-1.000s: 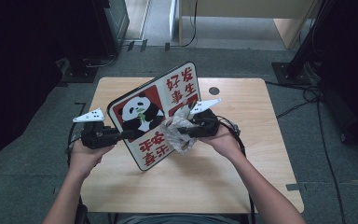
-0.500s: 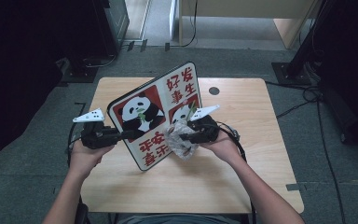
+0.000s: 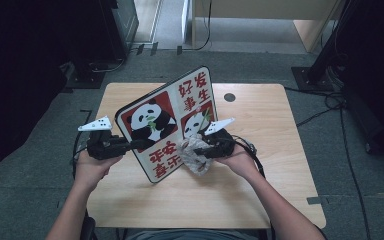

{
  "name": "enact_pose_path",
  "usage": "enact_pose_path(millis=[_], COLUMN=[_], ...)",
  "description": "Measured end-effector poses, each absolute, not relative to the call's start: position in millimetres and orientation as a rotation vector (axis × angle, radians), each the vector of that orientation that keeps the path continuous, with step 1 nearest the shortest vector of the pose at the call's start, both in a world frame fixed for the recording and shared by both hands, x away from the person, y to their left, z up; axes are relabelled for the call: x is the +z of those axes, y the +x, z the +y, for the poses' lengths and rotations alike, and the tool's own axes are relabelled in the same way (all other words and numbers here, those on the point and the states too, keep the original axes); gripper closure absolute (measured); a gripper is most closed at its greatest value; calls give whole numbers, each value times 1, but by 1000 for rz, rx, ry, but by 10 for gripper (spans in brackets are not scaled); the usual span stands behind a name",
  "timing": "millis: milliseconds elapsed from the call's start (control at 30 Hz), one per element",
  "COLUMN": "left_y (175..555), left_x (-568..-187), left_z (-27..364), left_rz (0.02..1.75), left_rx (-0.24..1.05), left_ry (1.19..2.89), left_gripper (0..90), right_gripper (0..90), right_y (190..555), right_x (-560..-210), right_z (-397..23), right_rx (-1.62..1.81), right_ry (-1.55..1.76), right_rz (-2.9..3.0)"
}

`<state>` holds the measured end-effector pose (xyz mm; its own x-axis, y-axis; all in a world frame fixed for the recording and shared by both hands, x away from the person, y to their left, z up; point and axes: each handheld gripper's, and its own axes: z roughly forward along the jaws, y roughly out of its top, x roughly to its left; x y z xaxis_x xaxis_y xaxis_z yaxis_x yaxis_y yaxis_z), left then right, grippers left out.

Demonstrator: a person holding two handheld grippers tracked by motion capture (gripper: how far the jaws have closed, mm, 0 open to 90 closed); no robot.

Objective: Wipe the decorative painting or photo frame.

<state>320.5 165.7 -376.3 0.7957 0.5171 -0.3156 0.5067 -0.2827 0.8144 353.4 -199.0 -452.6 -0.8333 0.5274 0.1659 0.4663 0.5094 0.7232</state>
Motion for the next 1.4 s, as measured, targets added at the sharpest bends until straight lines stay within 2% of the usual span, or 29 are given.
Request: enact_pose_path(millis=[533, 867, 1400], left_y=[321, 321, 321], left_x=[-377, -377, -376], left_z=[166, 166, 166], left_rz=[776, 778, 783], left_rx=[14, 19, 23], left_ry=[1928, 1928, 1927], left_gripper=[787, 790, 791], right_gripper=[644, 652, 652], right_y=[353, 351, 344], right_x=[-455, -432, -374], right_z=[-200, -201, -192], right_rx=[1235, 1245, 1337], right_ry=[899, 879, 833], right_rz=[2689, 2685, 2638])
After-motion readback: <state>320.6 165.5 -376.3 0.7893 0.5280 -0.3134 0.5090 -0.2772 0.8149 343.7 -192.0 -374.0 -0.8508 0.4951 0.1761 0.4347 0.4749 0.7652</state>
